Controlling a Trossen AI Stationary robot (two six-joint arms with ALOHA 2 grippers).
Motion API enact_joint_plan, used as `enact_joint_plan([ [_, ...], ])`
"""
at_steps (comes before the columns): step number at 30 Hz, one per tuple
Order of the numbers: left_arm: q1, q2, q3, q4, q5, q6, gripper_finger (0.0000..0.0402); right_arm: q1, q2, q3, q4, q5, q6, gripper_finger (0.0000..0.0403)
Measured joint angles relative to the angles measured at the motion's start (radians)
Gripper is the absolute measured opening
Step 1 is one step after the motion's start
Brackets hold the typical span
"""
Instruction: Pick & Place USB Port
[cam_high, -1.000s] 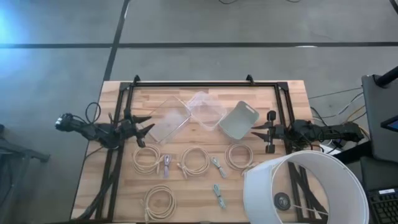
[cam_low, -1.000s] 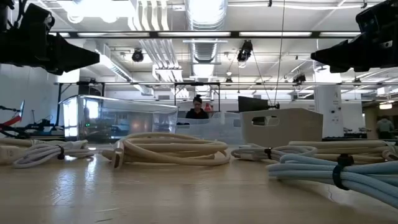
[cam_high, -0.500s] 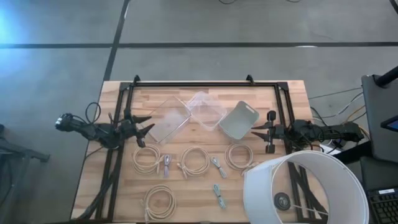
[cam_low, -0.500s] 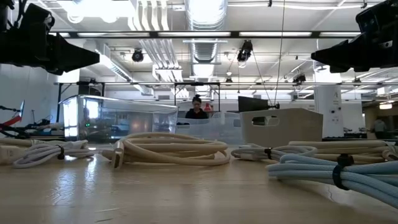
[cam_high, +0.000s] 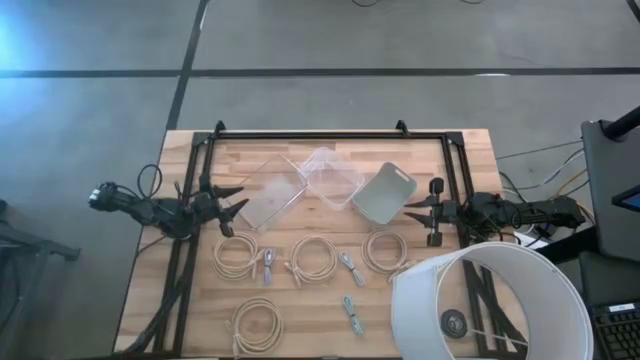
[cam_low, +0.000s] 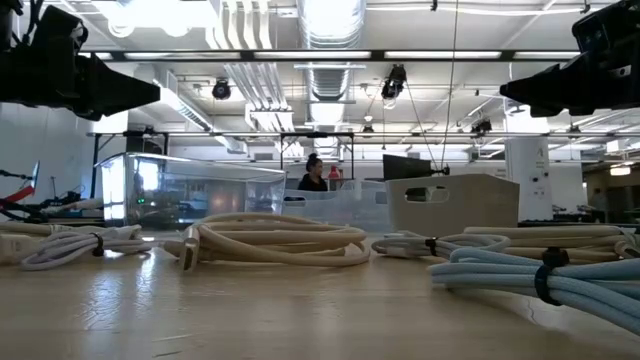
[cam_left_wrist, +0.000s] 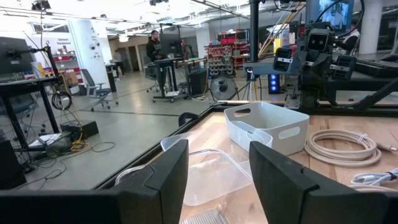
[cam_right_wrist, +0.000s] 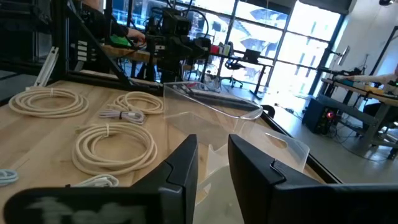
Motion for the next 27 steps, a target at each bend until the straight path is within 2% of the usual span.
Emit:
enact_joint_plan([
  [13, 0.0, 0.0, 0.0, 0.0, 0.0, 0.0, 0.0175, 0.0, 0.0, 0.0, 0.0, 0.0, 0.0, 0.0068],
  [27, 0.0, 0.0, 0.0, 0.0, 0.0, 0.0, 0.0175, 0.0, 0.0, 0.0, 0.0, 0.0, 0.0, 0.0086],
])
